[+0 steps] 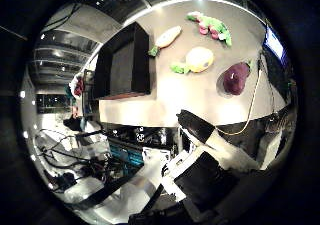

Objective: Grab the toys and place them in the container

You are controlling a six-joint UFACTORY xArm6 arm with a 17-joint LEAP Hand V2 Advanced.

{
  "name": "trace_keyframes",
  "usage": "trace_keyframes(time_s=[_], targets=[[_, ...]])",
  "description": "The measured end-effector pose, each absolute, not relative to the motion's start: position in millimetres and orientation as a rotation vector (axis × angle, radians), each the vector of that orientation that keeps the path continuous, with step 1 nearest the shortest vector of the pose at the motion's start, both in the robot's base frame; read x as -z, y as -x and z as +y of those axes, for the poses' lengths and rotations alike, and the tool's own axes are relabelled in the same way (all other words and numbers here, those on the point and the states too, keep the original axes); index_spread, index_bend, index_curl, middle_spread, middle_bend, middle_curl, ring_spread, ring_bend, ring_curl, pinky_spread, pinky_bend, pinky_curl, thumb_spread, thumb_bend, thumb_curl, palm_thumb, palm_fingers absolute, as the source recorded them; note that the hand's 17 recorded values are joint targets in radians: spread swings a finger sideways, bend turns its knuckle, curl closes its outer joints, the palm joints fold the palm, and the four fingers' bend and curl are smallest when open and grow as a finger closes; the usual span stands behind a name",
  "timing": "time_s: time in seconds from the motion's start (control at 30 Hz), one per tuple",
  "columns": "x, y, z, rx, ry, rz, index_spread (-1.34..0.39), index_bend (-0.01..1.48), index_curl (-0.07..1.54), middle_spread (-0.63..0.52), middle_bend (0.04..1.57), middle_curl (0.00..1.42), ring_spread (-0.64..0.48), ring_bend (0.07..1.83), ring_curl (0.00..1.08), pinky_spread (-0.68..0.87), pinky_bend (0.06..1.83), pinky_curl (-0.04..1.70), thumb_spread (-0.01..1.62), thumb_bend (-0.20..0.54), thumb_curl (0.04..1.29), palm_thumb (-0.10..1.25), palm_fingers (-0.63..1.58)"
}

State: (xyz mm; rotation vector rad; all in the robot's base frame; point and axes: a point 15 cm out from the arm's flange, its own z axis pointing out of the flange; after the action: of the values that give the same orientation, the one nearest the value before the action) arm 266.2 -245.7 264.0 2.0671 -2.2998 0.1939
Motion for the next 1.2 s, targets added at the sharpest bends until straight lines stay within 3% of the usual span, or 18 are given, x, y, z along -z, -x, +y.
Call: trace_keyframes(time_s=[0.4,0.83,1.2], targets=[[-213,-292,-289,-0.253,-2.314,-2.004,-0.40,0.15,0.24,0.06,0.19,0.30,0.17,0.30,0.27,0.38,0.49,0.32,0.96,-0.023,0.35,0.76,0.00],[-154,-306,-375,-0.369,-2.323,-1.751,-0.40,0.15,0.23,0.06,0.19,0.30,0.17,0.33,0.27,0.38,0.51,0.32,0.93,-0.026,0.37,0.80,-0.02],[-112,-319,-390,-0.305,-2.353,-1.729,-0.40,0.14,0.22,0.03,0.20,0.32,0.14,0.36,0.28,0.37,0.53,0.32,0.90,-0.021,0.42,0.87,0.01]])
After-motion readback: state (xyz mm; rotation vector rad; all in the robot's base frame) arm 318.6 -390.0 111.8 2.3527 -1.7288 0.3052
